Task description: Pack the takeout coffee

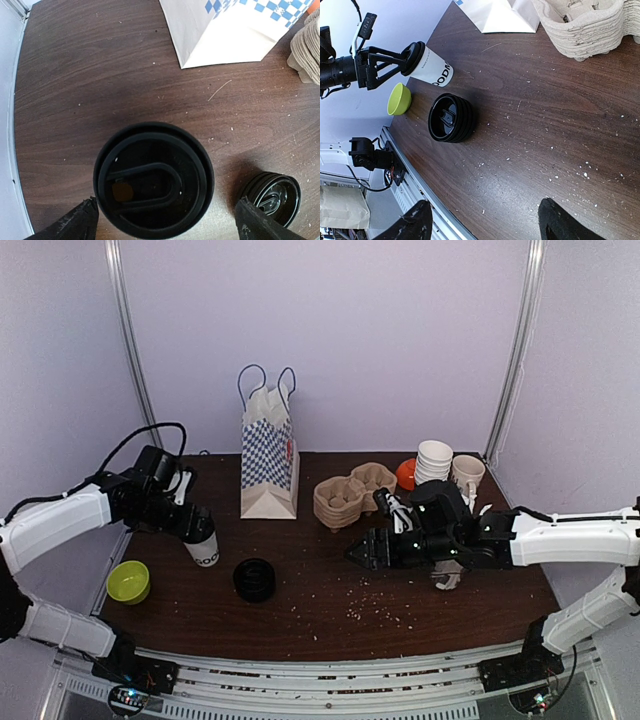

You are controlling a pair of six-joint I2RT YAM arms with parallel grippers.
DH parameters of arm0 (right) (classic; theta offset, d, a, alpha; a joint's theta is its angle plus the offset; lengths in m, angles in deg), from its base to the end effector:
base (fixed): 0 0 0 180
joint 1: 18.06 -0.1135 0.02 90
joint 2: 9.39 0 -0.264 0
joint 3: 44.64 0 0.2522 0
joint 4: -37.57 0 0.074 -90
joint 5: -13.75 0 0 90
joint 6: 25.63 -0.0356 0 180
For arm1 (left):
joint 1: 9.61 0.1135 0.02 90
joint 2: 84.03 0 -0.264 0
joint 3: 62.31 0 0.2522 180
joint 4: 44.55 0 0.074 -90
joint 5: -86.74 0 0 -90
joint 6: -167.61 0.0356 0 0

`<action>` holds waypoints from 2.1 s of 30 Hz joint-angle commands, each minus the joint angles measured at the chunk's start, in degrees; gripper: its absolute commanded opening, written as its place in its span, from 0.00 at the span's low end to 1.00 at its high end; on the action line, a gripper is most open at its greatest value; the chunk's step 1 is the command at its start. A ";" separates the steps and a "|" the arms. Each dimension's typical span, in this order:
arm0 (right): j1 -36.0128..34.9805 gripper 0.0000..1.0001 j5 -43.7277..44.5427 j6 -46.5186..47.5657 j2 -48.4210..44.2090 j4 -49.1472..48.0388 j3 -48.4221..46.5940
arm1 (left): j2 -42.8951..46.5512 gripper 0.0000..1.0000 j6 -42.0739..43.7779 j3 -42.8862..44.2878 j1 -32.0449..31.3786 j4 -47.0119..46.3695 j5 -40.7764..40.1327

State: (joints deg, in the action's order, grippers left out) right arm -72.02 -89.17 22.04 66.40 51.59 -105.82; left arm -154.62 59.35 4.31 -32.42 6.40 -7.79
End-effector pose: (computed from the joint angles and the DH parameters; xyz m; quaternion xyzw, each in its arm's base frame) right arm 0.1669 0.2429 0.2537 -0.1437 0.8443 0.4423 0.2663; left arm 0.2286 -0.0931 0.2554 0.0259 0.9525 -0.0703 0.2952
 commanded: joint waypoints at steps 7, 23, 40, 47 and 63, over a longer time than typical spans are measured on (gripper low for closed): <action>0.33 0.74 -0.47 0.01 0.21 -1.53 -0.61 | 7.77 0.71 -5.26 -0.79 0.40 -8.06 4.79; 0.24 0.73 -1.65 -1.70 1.36 -2.83 -0.08 | 3.12 0.00 -10.68 -8.91 0.40 -17.02 3.17; -0.93 0.74 -5.40 -4.72 9.03 -9.87 -2.37 | 5.64 0.45 -8.29 -5.39 0.40 -14.62 7.69; -2.49 0.75 -7.26 -5.22 20.70 -9.80 -11.72 | 10.10 0.85 -4.73 2.45 0.40 -9.54 10.43; -5.61 0.75 -4.53 -3.28 48.26 7.20 -42.51 | 26.44 0.92 4.28 -6.09 0.40 -19.62 -7.52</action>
State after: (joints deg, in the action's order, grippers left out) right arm -76.89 -94.66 17.91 112.19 53.07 -144.66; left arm -129.20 61.16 1.58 -32.42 -8.27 -12.27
